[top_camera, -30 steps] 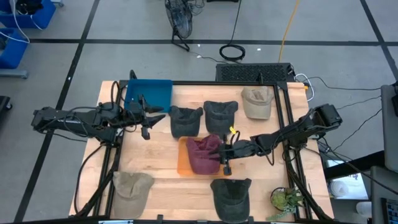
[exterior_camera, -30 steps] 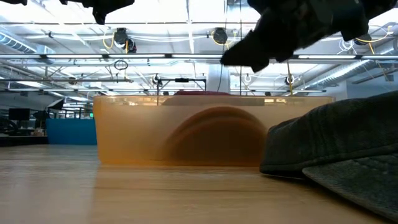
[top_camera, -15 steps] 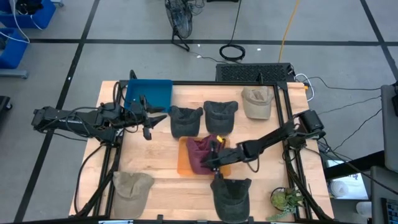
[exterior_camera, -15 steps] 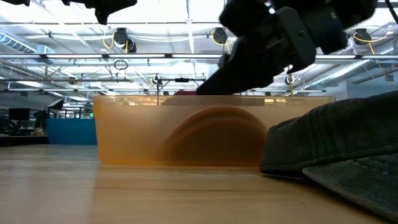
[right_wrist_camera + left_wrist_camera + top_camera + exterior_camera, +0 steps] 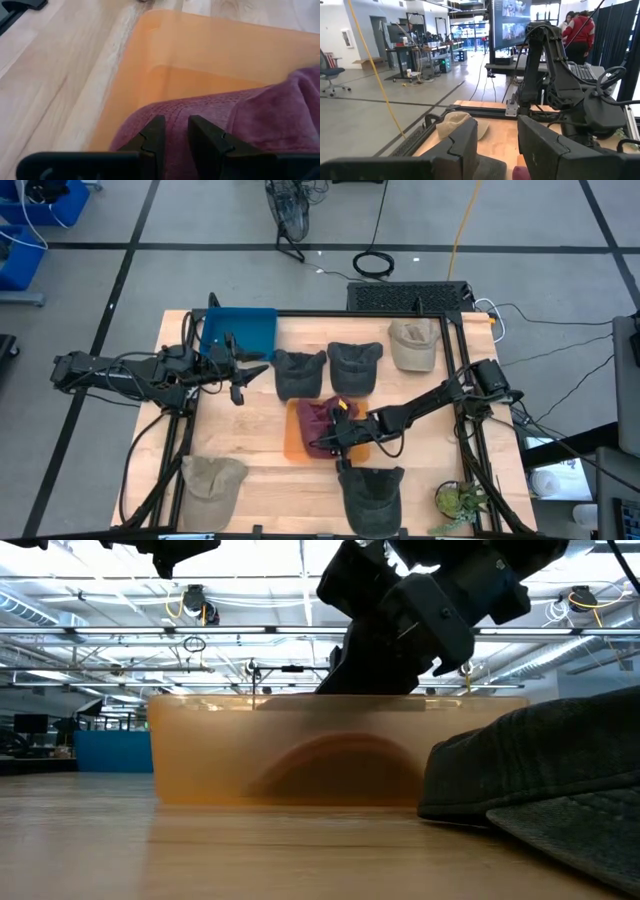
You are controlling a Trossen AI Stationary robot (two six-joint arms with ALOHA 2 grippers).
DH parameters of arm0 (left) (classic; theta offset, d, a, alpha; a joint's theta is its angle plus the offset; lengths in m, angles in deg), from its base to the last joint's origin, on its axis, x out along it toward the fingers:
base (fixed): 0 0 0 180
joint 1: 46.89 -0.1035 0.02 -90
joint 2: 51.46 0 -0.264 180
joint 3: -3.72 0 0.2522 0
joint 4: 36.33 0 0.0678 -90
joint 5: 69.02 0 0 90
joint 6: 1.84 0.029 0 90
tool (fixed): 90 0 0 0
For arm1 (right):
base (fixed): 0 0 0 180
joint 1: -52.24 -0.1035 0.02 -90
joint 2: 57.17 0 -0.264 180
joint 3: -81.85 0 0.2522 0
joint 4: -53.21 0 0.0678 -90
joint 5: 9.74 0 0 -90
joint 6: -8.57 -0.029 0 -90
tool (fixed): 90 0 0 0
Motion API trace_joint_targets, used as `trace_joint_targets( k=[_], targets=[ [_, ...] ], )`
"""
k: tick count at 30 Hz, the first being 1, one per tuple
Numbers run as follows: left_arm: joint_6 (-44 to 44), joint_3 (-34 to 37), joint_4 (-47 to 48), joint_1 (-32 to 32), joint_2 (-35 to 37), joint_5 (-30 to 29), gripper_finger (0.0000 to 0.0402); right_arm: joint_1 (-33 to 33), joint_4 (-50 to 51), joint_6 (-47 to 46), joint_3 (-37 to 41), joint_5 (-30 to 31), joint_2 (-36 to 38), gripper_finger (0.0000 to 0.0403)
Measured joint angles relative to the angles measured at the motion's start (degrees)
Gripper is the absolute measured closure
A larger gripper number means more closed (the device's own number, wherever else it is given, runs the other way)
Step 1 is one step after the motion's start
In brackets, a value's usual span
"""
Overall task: Pick & Place hat
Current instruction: Put the red cap into the orange bin, then put the top left black cap into the blue bin
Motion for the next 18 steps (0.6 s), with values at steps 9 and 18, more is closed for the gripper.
trace_joint_targets(
  k=[9,18],
  targets=[
    [-0.44,0.00,-0.11,0.00,0.00,0.00,0.0259,-1.48,-0.65,2.04,0.38,0.55,5.42,0.0330],
    [-0.67,0.00,0.02,0.02,0.00,0.00,0.0259,-1.49,-0.43,2.58,0.33,3.97,8.62,0.0330]
  ],
)
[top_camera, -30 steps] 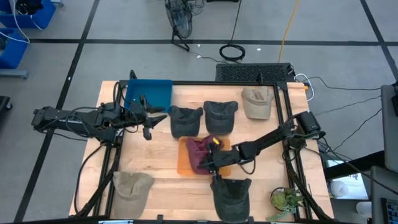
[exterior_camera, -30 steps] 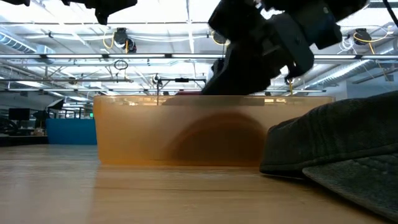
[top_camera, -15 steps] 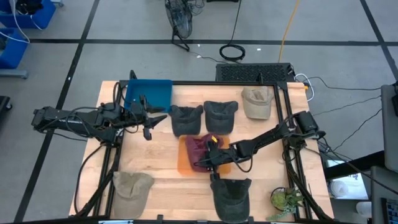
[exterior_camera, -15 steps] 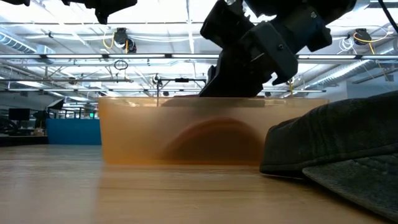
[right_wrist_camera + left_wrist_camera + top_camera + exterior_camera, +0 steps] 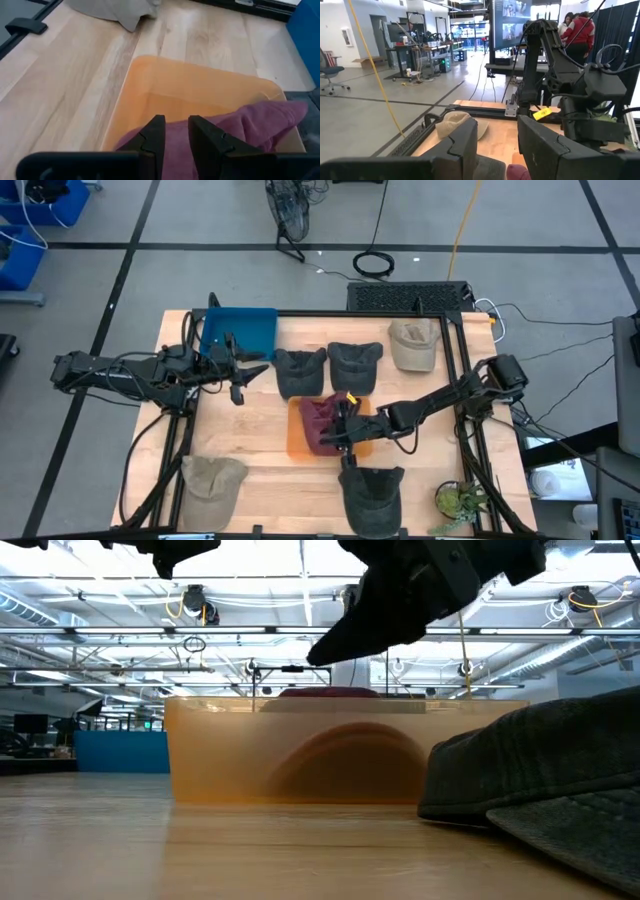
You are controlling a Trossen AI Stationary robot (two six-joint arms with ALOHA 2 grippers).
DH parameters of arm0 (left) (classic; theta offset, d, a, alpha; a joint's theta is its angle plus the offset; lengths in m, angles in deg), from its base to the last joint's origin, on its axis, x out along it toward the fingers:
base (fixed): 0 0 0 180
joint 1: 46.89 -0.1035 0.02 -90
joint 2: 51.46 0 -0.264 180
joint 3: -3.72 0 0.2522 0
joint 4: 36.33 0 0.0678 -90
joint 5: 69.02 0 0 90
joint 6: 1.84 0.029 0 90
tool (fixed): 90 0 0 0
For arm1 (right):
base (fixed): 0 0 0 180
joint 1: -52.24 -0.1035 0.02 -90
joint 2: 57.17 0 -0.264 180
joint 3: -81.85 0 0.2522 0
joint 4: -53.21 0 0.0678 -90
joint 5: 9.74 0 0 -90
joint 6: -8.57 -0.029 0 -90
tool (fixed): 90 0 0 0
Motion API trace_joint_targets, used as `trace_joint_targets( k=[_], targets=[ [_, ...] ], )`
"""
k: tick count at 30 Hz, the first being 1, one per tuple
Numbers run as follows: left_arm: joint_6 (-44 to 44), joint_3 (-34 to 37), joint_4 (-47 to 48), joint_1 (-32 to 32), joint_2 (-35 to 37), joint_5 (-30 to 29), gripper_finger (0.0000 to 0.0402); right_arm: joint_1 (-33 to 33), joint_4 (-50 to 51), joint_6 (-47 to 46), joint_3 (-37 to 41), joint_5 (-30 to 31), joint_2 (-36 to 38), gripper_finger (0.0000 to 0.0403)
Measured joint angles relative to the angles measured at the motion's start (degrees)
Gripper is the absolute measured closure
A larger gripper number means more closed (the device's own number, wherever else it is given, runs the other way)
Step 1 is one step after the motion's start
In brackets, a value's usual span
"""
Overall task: Pick & Place hat
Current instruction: Put the top left black cap into the blue bin
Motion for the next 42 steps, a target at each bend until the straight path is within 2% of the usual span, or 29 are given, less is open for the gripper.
trace_joint_targets(
  k=[4,12,21,27,42],
  targets=[
    [-0.83,0.00,0.60,0.00,0.00,0.00,0.0259,-0.41,3.79,-1.35,-0.04,0.81,1.83,0.0330],
    [-1.02,0.00,1.13,0.13,0.00,0.00,0.0259,-2.58,18.10,-8.09,-0.07,1.83,8.67,0.0318],
    [-0.91,0.00,2.04,0.13,0.00,0.00,0.0259,-5.22,27.84,-13.07,-0.15,9.75,14.72,0.0278],
    [-1.30,0.00,1.99,0.13,0.00,0.00,0.0259,-6.10,34.25,-16.71,-0.13,18.42,15.40,0.0272],
    [-1.12,0.00,1.94,0.15,0.00,0.00,0.0259,-6.43,35.34,-18.16,-0.13,18.65,15.37,0.0279]
  ],
)
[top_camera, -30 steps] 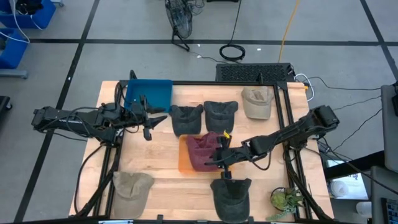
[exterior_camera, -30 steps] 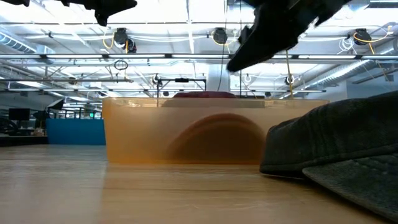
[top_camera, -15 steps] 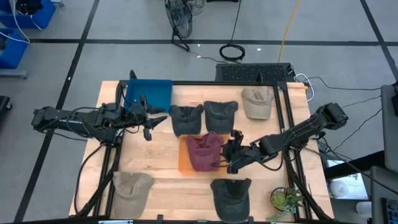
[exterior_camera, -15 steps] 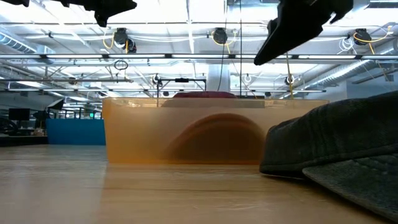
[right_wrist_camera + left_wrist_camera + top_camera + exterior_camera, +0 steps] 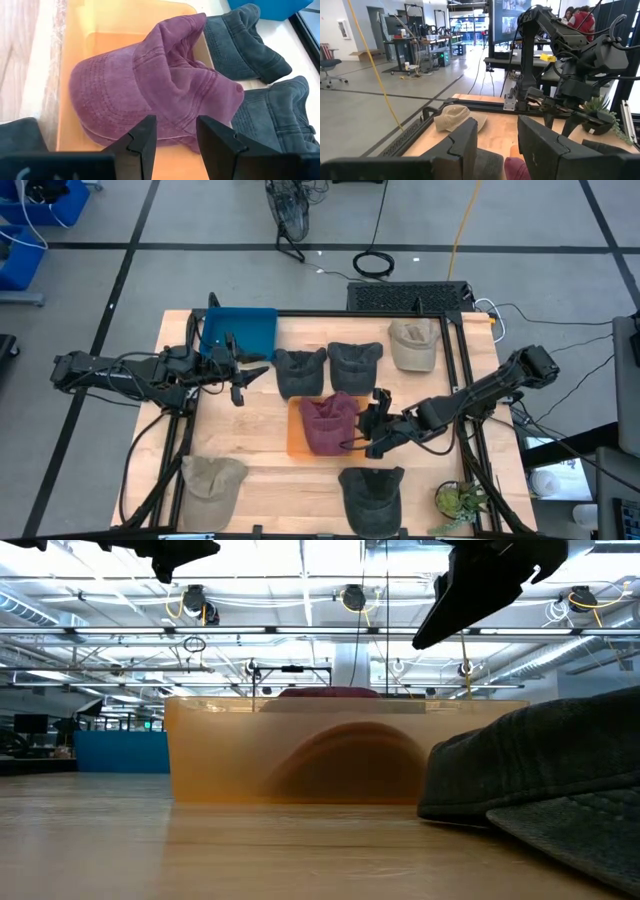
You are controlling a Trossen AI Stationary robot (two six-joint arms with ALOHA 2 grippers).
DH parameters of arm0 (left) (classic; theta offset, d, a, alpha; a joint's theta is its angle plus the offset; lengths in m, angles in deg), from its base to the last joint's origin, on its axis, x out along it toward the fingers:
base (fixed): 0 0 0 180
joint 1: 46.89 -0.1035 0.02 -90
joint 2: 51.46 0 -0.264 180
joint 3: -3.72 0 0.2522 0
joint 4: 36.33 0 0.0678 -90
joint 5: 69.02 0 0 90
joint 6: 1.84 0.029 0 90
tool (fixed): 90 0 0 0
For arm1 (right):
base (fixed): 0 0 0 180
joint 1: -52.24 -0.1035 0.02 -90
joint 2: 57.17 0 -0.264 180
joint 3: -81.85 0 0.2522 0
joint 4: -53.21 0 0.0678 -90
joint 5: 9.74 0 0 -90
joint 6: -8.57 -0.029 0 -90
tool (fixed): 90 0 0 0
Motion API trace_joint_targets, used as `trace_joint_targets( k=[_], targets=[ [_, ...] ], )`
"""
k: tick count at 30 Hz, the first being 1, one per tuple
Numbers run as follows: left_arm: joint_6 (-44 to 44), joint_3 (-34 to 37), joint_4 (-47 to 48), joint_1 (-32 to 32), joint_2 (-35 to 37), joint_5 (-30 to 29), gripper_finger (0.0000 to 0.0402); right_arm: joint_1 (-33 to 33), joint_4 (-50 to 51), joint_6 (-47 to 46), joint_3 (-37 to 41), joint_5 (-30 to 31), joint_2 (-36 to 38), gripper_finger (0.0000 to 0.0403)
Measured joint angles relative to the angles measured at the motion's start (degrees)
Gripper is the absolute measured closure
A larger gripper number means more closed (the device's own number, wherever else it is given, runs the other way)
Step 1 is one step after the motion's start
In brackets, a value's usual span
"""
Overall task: Pick & Place hat
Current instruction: Put the top left black cap into the blue bin
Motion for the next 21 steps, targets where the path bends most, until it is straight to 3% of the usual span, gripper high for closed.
trace_joint_targets(
  k=[21],
  targets=[
    [-0.44,0.00,0.01,0.00,0.00,0.01,0.0259,-0.89,2.91,-0.92,0.00,-0.99,0.02,0.0280]
  ],
)
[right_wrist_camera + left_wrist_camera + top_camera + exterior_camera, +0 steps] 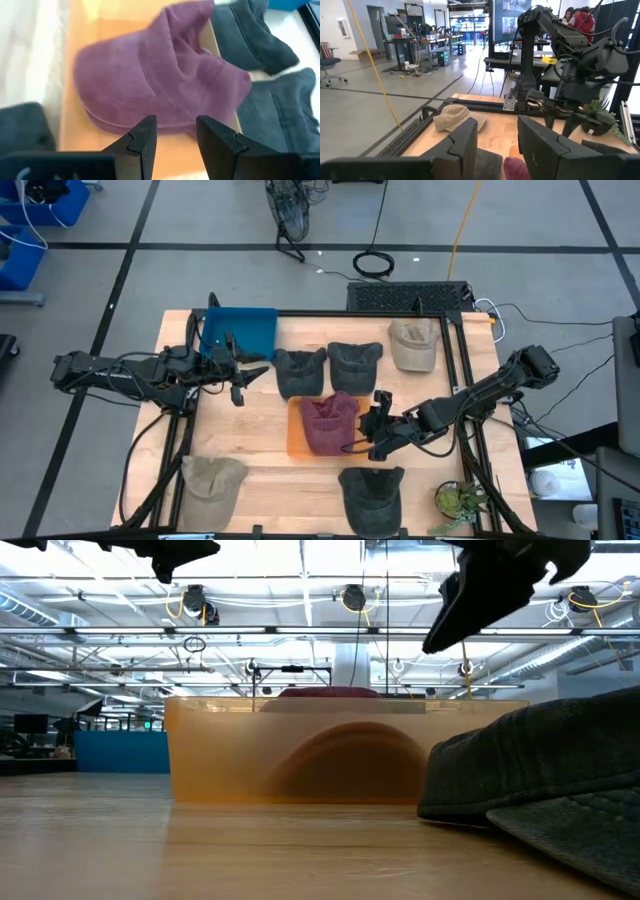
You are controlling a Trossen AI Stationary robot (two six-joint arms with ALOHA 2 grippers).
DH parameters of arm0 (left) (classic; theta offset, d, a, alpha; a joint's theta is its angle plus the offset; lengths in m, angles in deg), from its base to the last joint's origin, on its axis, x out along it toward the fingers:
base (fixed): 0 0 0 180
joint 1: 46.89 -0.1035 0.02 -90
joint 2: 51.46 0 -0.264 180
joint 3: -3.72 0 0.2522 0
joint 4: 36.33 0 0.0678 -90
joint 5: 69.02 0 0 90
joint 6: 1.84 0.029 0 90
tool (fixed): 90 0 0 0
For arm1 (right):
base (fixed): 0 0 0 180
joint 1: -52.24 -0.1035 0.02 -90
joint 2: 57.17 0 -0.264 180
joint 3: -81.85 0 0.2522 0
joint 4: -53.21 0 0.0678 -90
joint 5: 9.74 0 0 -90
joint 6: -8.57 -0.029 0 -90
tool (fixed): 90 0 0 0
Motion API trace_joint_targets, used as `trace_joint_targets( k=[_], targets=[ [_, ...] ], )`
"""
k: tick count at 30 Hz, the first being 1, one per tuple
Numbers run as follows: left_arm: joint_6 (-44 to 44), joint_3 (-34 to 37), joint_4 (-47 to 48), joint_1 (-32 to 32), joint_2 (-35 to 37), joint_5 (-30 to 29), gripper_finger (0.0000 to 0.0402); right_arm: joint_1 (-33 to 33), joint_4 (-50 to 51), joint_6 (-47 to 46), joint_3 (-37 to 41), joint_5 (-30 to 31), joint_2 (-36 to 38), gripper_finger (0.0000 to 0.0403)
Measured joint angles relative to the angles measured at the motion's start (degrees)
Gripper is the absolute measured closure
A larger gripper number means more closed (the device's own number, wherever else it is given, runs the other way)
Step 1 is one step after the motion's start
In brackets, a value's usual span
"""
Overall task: Pick & Place hat
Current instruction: Put the top left black cap into the blue bin
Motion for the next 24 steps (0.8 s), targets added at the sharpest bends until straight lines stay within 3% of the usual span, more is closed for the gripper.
trace_joint_targets(
  k=[5,9,17,24],
  targets=[
    [0.30,0.00,0.01,0.00,0.00,0.00,0.0259,0.30,5.38,-2.35,0.00,5.32,0.00,0.0280],
    [-0.44,0.00,0.00,0.00,0.00,0.00,0.0259,0.70,6.22,-2.82,0.00,5.42,0.49,0.0280],
    [-0.46,0.00,0.53,-0.02,0.00,-0.25,0.0259,0.66,-2.12,1.15,0.00,5.44,1.64,0.0280],
    [1.06,0.04,10.93,-1.31,-4.36,-16.32,0.0259,0.66,-2.81,2.01,0.00,4.06,1.64,0.0280]
  ],
)
